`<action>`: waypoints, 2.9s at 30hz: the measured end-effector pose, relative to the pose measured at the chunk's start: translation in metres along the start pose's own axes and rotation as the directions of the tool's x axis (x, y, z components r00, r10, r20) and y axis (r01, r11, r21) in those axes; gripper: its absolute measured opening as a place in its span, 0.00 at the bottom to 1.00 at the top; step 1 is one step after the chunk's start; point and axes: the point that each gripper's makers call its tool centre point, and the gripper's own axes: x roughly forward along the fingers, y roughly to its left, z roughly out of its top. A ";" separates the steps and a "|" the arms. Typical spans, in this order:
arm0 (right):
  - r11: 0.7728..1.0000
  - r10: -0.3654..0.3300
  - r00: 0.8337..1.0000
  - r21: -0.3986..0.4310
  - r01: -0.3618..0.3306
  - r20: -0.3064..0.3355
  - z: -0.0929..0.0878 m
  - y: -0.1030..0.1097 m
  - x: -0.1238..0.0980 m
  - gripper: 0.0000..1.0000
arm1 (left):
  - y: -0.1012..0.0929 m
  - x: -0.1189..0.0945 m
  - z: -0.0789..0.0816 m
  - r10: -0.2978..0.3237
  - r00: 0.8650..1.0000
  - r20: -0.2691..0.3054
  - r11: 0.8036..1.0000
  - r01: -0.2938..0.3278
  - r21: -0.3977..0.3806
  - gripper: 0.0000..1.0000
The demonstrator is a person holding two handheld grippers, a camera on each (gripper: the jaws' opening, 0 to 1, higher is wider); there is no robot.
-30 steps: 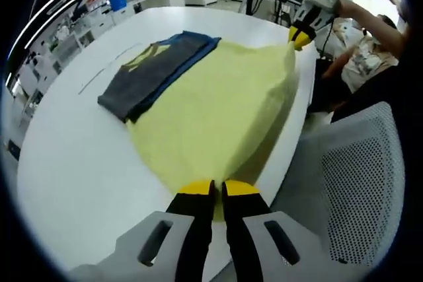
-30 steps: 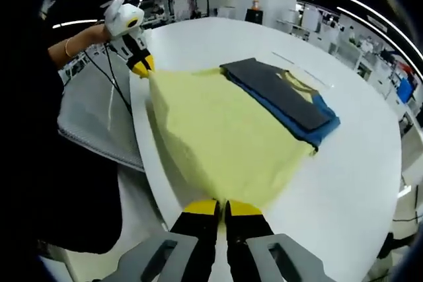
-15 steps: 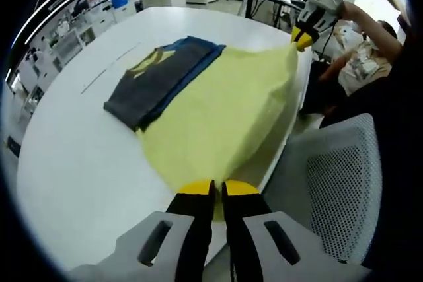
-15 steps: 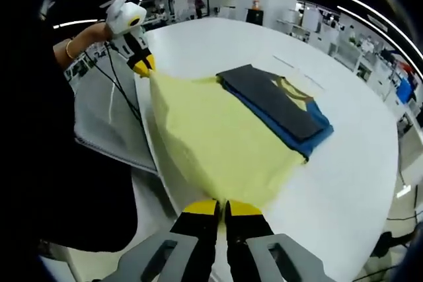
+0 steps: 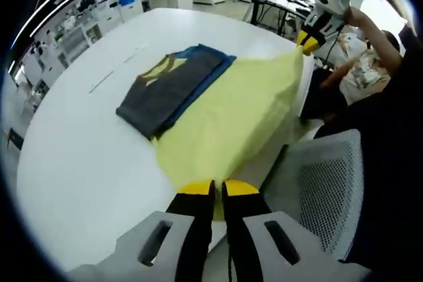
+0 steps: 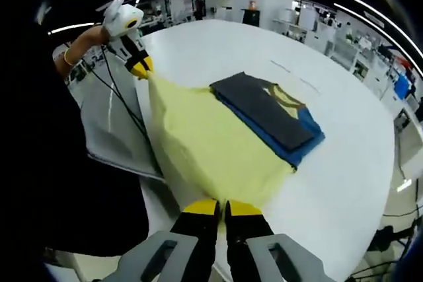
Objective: Fold the garment on the visible template until the final outline fits inside the template.
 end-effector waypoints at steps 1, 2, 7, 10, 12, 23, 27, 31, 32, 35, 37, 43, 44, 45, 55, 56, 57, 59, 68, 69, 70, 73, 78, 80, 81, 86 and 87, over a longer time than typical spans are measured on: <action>1.000 -0.002 1.000 0.006 0.002 0.003 0.001 -0.001 -0.001 0.00 | 0.000 -0.001 0.001 -0.001 1.000 0.000 1.000 0.001 -0.001 0.02; 1.000 -0.005 1.000 0.010 0.005 0.004 0.002 -0.002 -0.003 0.00 | -0.001 -0.002 0.001 -0.005 1.000 -0.004 1.000 0.005 -0.007 0.02; 1.000 -0.012 1.000 0.014 0.012 0.011 0.010 -0.004 -0.008 0.00 | -0.001 -0.009 0.004 0.000 1.000 -0.017 1.000 0.000 -0.007 0.02; 1.000 -0.027 1.000 -0.014 0.027 0.013 0.015 -0.008 -0.011 0.00 | 0.003 -0.015 0.013 0.010 1.000 0.006 1.000 -0.011 0.005 0.02; 0.999 -0.041 0.999 -0.023 0.041 0.016 0.020 -0.014 -0.011 0.00 | 0.008 -0.016 0.017 0.017 1.000 0.013 1.000 -0.017 0.010 0.02; 0.993 -0.094 0.995 -0.067 0.095 0.024 0.042 -0.045 -0.006 0.00 | 0.044 -0.012 0.043 0.080 0.995 0.053 0.995 -0.083 0.050 0.02; 0.989 -0.118 0.992 -0.086 0.121 0.035 0.054 -0.059 -0.004 0.00 | 0.057 -0.011 0.052 0.108 0.992 0.068 0.992 -0.112 0.062 0.02; 0.982 -0.147 0.988 -0.111 0.151 0.047 0.063 -0.074 0.001 0.00 | 0.072 -0.009 0.064 0.130 0.987 0.096 0.990 -0.134 0.043 0.02; 0.982 -0.151 0.987 -0.106 0.155 0.052 0.065 -0.079 0.003 0.00 | 0.076 -0.008 0.067 0.136 0.985 0.102 0.989 -0.141 0.038 0.02; 0.980 -0.164 0.985 -0.101 0.169 0.058 0.069 -0.091 0.008 0.00 | 0.085 -0.005 0.075 0.154 0.981 0.118 0.986 -0.161 0.050 0.02; 0.978 -0.180 0.981 -0.091 0.185 0.069 0.074 -0.100 0.010 0.00 | 0.092 -0.002 0.080 0.167 0.978 0.122 0.983 -0.175 0.062 0.02; 0.969 -0.221 0.970 -0.088 0.230 0.101 0.090 -0.121 0.016 0.00 | 0.117 0.003 0.095 0.219 0.964 0.153 0.969 -0.233 0.078 0.02; 0.967 -0.229 0.968 -0.092 0.239 0.102 0.092 -0.125 0.016 0.00 | 0.120 0.003 0.097 0.227 0.961 0.159 0.968 -0.241 0.075 0.02; 0.963 -0.239 0.965 -0.101 0.250 0.106 0.095 -0.128 0.017 0.00 | 0.123 0.004 0.100 0.232 0.958 0.169 0.965 -0.249 0.084 0.02; 0.919 -0.344 0.923 -0.140 0.369 0.174 0.122 -0.172 0.030 0.00 | 0.155 0.011 0.124 0.295 0.930 0.222 0.948 -0.314 0.057 0.02; 0.919 -0.348 0.920 -0.129 0.373 0.178 0.125 -0.175 0.033 0.00 | 0.158 0.013 0.126 0.295 0.929 0.224 0.948 -0.315 0.055 0.02; 0.918 -0.353 0.918 -0.124 0.377 0.183 0.127 -0.178 0.036 0.00 | 0.162 0.016 0.127 0.301 0.927 0.224 0.946 -0.320 0.056 0.02; 0.917 -0.357 0.915 -0.116 0.382 0.188 0.129 -0.184 0.042 0.00 | 0.169 0.022 0.127 0.314 0.926 0.210 0.941 -0.333 0.061 0.02; 0.908 -0.389 0.907 -0.102 0.407 0.160 0.125 -0.204 0.070 0.00 | 0.198 0.054 0.129 0.344 0.911 0.228 0.930 -0.364 0.054 0.02; 0.908 -0.391 0.906 -0.097 0.409 0.160 0.125 -0.206 0.072 0.00 | 0.200 0.057 0.129 0.346 0.910 0.228 0.929 -0.367 0.057 0.02; 0.904 -0.396 0.905 -0.108 0.414 0.154 0.125 -0.208 0.076 0.00 | 0.203 0.063 0.128 0.348 0.909 0.231 0.927 -0.371 0.062 0.02; 0.900 -0.402 0.904 -0.116 0.419 0.146 0.123 -0.215 0.085 0.00 | 0.210 0.077 0.127 0.346 0.912 0.222 0.925 -0.371 0.080 0.02; 0.912 -0.383 0.915 -0.106 0.397 0.129 0.119 -0.229 0.104 0.00 | 0.225 0.100 0.123 0.351 0.912 0.210 0.913 -0.384 0.139 0.02; 0.916 -0.377 0.918 -0.095 0.389 0.124 0.118 -0.232 0.109 0.00 | 0.229 0.105 0.123 0.350 0.912 0.213 0.914 -0.382 0.134 0.02; 0.918 -0.375 0.919 -0.091 0.386 0.120 0.117 -0.234 0.112 0.00 | 0.232 0.108 0.123 0.348 0.912 0.216 0.917 -0.379 0.122 0.02; 0.925 -0.364 0.925 -0.075 0.373 0.105 0.112 -0.242 0.126 0.00 | 0.241 0.126 0.120 0.335 0.917 0.216 0.922 -0.367 0.127 0.03; 0.926 -0.363 0.926 -0.072 0.371 0.104 0.111 -0.243 0.129 0.00 | 0.243 0.129 0.119 0.334 0.919 0.209 0.922 -0.365 0.130 0.03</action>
